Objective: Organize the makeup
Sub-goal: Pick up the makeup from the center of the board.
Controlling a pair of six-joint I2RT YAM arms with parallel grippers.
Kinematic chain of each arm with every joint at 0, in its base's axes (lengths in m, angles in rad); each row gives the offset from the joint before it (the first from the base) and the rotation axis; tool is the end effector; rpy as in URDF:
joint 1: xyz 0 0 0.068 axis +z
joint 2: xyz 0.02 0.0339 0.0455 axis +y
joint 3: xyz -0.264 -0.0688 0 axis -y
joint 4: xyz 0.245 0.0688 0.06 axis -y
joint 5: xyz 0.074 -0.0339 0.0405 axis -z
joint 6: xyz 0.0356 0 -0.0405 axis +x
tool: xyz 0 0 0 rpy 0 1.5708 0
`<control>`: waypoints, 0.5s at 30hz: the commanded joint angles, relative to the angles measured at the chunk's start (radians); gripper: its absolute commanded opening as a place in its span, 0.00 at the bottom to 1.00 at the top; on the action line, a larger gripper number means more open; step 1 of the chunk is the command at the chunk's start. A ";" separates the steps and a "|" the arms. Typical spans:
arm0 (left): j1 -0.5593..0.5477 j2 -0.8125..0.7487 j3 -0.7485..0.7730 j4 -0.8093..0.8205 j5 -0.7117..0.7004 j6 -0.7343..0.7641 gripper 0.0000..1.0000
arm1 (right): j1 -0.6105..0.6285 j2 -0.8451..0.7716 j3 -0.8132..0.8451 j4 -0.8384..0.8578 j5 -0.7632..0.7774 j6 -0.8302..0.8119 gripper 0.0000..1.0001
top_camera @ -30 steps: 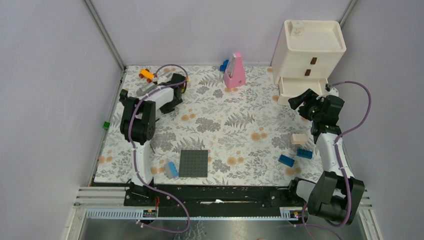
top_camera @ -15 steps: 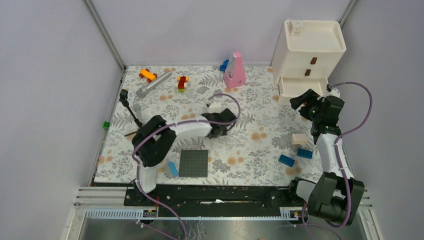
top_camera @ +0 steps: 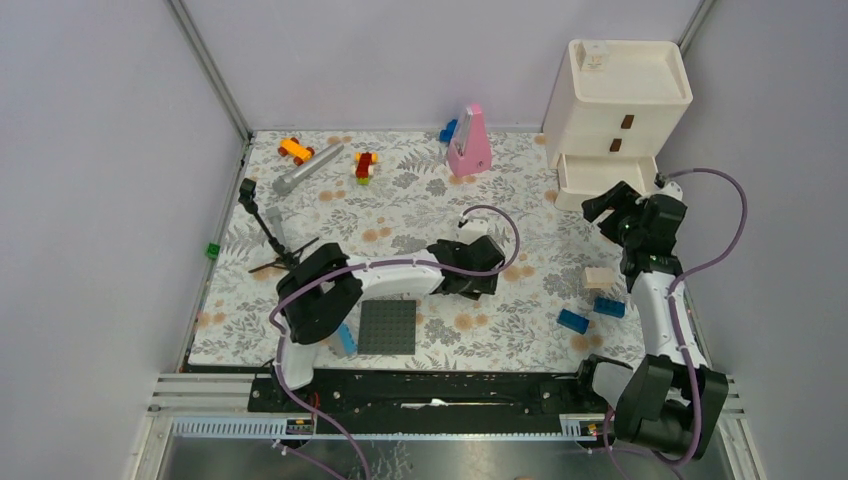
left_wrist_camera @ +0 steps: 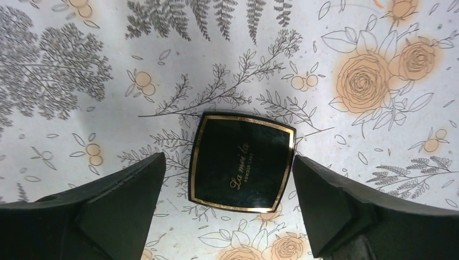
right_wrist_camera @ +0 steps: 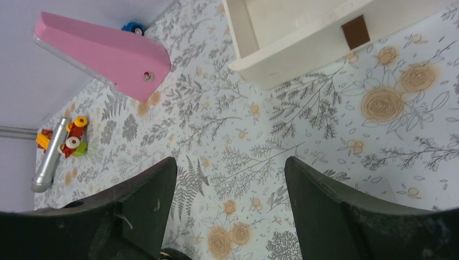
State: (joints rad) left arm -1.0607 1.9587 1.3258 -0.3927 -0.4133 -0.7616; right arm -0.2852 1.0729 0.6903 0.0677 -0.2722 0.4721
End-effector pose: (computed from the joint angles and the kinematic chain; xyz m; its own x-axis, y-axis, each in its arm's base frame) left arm 0.2118 -0.3492 0.1702 -0.7835 0.1060 -0.6123 0.2167 0.9701 -0.1093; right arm 0.2393 -0.0602 0.2761 -0.2530 0.5306 -0.8090 0.1580 0.8476 0.5066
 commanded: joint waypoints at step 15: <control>0.112 -0.575 0.056 -0.252 0.218 0.490 0.99 | 0.763 0.266 0.218 -0.243 0.611 0.250 0.96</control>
State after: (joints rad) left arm -0.9386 1.5043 1.3518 -0.5076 -0.2089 -0.4309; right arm 0.3012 1.2736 0.8585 -0.1169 0.0551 0.5873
